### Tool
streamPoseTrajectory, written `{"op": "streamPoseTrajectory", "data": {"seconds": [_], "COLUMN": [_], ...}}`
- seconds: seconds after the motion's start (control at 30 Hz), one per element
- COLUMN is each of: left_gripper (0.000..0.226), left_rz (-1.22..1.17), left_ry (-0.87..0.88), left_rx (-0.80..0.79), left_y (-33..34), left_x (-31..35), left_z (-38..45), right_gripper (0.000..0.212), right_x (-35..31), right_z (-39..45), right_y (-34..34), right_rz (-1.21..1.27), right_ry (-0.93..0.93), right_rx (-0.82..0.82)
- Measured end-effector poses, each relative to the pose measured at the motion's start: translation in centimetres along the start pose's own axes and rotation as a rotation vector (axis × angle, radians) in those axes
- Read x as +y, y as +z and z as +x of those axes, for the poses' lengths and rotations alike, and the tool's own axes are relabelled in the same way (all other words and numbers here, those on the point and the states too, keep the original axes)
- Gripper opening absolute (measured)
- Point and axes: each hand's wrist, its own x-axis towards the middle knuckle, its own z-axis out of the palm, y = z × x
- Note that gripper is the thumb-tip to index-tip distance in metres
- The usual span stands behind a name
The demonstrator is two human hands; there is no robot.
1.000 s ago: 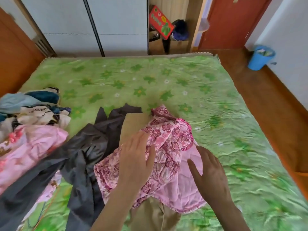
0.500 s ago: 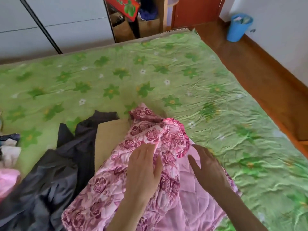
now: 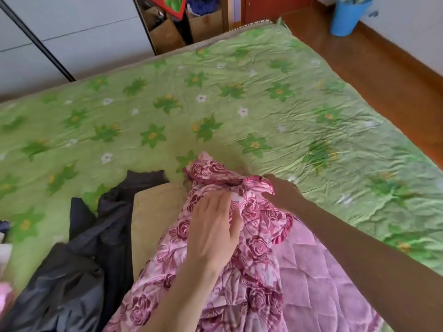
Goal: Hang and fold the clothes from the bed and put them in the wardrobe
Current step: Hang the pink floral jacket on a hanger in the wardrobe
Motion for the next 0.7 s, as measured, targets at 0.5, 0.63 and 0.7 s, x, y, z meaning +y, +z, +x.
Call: {"op": "streamPoseTrajectory", "data": {"seconds": [0.5,0.63,0.7], "left_gripper": [0.067,0.057,0.052], "left_rz": [-0.390,-0.469,-0.467], "left_ry": [-0.146,-0.170,-0.251], "left_rx": [-0.211,-0.232,-0.192], "left_y": [-6.1,-11.6,-14.4], "left_x": [7.4,7.8,8.2], "left_z": [-4.9,-7.8,-9.1], "right_gripper": [0.019,0.017,0.013], "right_x": [-5.8,-8.2,-9.7], "right_z": [-14.9,-20.6,-23.5], "right_y": [-4.8,-7.8,-8.9], "right_rz": [0.939,1.031,1.069], "right_ry": [0.044,-0.027,-0.086], "right_rx": [0.004,-0.040,-0.074]}}
